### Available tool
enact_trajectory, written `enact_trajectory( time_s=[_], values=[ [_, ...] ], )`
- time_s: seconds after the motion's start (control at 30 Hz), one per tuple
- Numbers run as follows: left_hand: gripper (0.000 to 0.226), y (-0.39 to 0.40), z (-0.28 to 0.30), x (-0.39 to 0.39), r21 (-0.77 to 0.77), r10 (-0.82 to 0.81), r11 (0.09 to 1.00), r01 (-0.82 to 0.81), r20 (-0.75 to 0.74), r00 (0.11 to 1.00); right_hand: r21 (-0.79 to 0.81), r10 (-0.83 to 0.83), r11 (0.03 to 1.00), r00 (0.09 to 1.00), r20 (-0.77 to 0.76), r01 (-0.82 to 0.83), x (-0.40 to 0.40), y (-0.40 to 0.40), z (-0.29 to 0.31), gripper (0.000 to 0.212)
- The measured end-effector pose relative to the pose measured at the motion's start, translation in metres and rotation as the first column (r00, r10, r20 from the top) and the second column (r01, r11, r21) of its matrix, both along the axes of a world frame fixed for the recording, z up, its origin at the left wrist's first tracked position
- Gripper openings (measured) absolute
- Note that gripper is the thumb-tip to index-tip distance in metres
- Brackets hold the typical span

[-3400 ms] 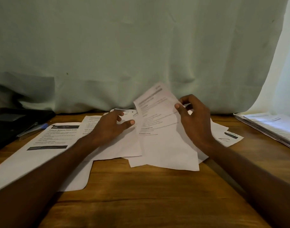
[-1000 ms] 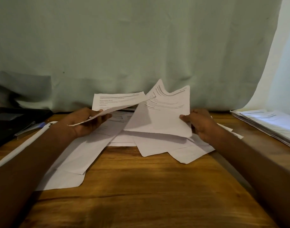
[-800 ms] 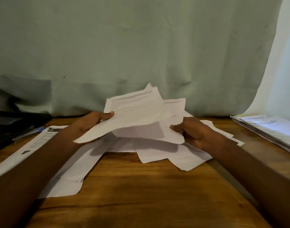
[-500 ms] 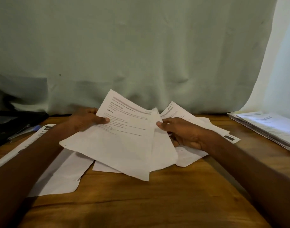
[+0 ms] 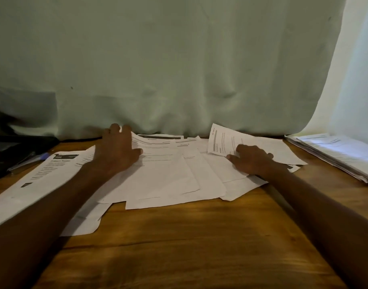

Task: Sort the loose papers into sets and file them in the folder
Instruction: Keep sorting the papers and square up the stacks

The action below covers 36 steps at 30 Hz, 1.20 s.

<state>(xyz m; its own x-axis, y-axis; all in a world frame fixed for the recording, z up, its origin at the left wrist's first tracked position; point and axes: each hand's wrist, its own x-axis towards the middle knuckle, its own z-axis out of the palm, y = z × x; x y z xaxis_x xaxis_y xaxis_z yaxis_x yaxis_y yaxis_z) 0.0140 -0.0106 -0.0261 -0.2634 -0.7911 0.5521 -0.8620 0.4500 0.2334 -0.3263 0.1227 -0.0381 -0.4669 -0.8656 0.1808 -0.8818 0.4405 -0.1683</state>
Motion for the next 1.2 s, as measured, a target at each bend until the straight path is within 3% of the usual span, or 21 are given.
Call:
enact_trajectory(
  time_s=[0.07, 0.1, 0.2, 0.27, 0.37, 0.43, 0.53, 0.6, 0.7, 0.83, 1.07, 1.2],
  values=[
    [0.066, 0.009, -0.001, -0.01, -0.085, -0.136, 0.987, 0.139, 0.034, 0.99, 0.013, 0.017, 1.0, 0.997, -0.072, -0.017, 0.001, -0.003, 0.0, 0.038],
    [0.066, 0.017, 0.0, -0.016, -0.052, -0.255, 0.965, 0.256, 0.016, 0.967, -0.002, 0.01, 1.0, 0.994, -0.108, -0.01, 0.002, -0.004, 0.001, 0.038],
    [0.062, 0.046, -0.005, -0.034, 0.223, -0.542, 0.819, 0.529, -0.001, 0.84, -0.049, 0.056, 0.997, 0.991, -0.118, -0.063, 0.008, -0.006, 0.005, 0.036],
    [0.064, 0.055, -0.013, -0.043, 0.365, -0.633, 0.744, 0.56, 0.112, 0.766, -0.161, 0.109, 0.981, 0.994, 0.008, -0.106, 0.009, -0.007, 0.006, 0.029],
    [0.072, 0.053, -0.013, -0.043, 0.431, -0.62, 0.752, 0.499, 0.206, 0.757, -0.278, 0.124, 0.955, 0.991, 0.047, -0.106, 0.001, -0.01, 0.007, 0.027],
    [0.075, 0.052, -0.006, -0.041, 0.428, -0.577, 0.783, 0.452, 0.226, 0.785, -0.217, 0.121, 0.969, 0.993, 0.011, -0.116, -0.01, -0.011, 0.003, 0.046],
    [0.073, 0.051, -0.001, -0.038, 0.388, -0.531, 0.817, 0.425, 0.223, 0.818, 0.007, 0.092, 0.996, 0.99, 0.109, -0.093, -0.02, -0.01, -0.004, 0.099],
    [0.069, 0.051, -0.003, -0.038, 0.366, -0.516, 0.827, 0.427, 0.19, 0.836, 0.087, 0.082, 0.991, 0.979, 0.185, -0.1, -0.015, -0.006, 0.001, 0.116],
    [0.059, 0.054, -0.012, -0.041, 0.327, -0.54, 0.817, 0.474, 0.148, 0.828, 0.081, 0.083, 0.99, 0.95, 0.301, -0.112, -0.012, -0.01, 0.005, 0.108],
    [0.061, 0.059, -0.017, -0.047, 0.349, -0.564, 0.795, 0.496, 0.123, 0.816, 0.05, 0.016, 0.998, 0.959, 0.282, -0.031, -0.015, -0.012, 0.006, 0.105],
    [0.061, 0.058, -0.016, -0.046, 0.342, -0.564, 0.788, 0.511, 0.069, 0.823, -0.298, -0.005, 0.954, 0.998, 0.063, 0.024, -0.018, -0.008, -0.002, 0.048],
    [0.063, 0.056, -0.01, -0.043, 0.304, -0.502, 0.78, 0.546, -0.217, 0.837, -0.457, 0.019, 0.889, 1.0, -0.009, -0.021, -0.003, 0.0, 0.014, 0.037]
  ],
)
